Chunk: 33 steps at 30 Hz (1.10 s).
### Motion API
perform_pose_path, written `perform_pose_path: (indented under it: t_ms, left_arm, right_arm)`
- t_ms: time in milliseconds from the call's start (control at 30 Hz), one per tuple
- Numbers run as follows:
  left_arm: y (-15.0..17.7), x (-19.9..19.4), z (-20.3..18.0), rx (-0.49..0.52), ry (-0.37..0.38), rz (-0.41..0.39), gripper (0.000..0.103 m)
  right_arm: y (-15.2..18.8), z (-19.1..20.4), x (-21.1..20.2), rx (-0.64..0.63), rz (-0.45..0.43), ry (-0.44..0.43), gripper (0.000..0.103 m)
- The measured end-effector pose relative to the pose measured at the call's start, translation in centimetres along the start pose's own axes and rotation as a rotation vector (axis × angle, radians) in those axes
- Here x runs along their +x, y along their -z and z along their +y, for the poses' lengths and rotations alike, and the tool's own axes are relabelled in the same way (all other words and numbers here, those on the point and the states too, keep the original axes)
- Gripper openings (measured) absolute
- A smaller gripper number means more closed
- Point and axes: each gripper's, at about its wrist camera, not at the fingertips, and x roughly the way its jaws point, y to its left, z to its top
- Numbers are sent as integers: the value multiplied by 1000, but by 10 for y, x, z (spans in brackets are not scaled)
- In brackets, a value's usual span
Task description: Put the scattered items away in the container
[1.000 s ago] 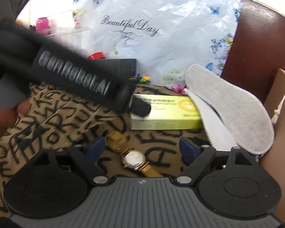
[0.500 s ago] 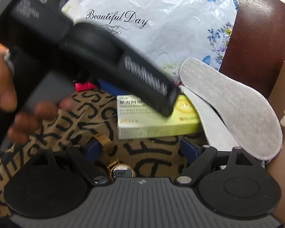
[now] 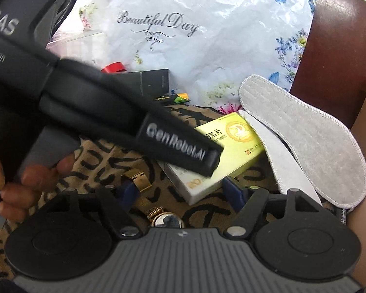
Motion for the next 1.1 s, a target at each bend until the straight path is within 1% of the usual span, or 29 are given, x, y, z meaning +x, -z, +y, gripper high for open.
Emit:
perform_pose_path:
  t_ms: [33, 100, 133, 167, 233, 267, 333, 400, 467, 500, 533, 567, 600, 633, 667, 767, 867, 933, 1000, 1100]
  left_arm:
    - [3, -4, -1, -5, -3, 2, 56]
    - [12, -13, -5, -8, 0, 10, 51]
    - [17, -18, -6, -20, 15, 8, 43]
    - [21, -24, -7, -36, 21, 4, 35]
    - [29, -32, -10, -59, 19, 3, 30]
    - [33, -35, -12, -65, 15, 6, 28]
    - [40, -39, -14, -69, 12, 18, 28]
    - [44, -42, -17, -62, 0, 14, 28]
    - [44, -44, -17, -67, -9, 9, 35]
    - [43, -45, -16, -73, -8, 4, 37]
    - [43, -47, -15, -80, -9, -4, 43]
    - [43, -49, -14, -87, -14, -15, 51]
    - [42, -51, -12, -95, -23, -27, 56]
    - [42, -53, -9, -107, -36, -38, 64]
    - [42, -54, -5, -121, -46, -48, 67]
    - [40, -54, 7, -164, -63, -45, 72]
    - [38, -49, 18, -175, -80, -28, 73]
    - [35, -45, 22, -175, -81, -28, 73]
    - [31, -41, 25, -171, -64, -30, 74]
    - [22, -31, 22, -132, -60, -21, 75]
  right_arm:
    - [0, 1, -3, -3, -3, -4, 72]
    - [1, 4, -11, -15, -7, -18, 70]
    - [2, 7, -18, -33, -23, -32, 63]
    - [1, 10, -22, -52, -27, -57, 62]
    - [2, 20, -29, -93, -24, -66, 62]
    - [4, 23, -30, -107, -22, -73, 61]
    - [7, 30, -34, -126, -14, -87, 61]
    - [12, 35, -38, -144, -12, -94, 61]
    - [17, 42, -45, -150, -18, -90, 62]
    - [15, 36, -42, -148, -22, -91, 66]
    - [15, 35, -44, -142, -27, -87, 70]
    - [13, 32, -47, -134, -35, -76, 78]
    - [12, 29, -47, -126, -45, -58, 81]
    - [13, 27, -50, -116, -53, -39, 81]
    - [12, 22, -49, -104, -52, -28, 81]
    - [10, 10, -44, -52, -33, -13, 81]
    - [11, 4, -38, -41, -23, -4, 82]
    - [12, 3, -36, -44, -19, -4, 83]
    - [12, 3, -29, -44, -11, -6, 85]
    - [11, 3, -19, -47, -6, -9, 85]
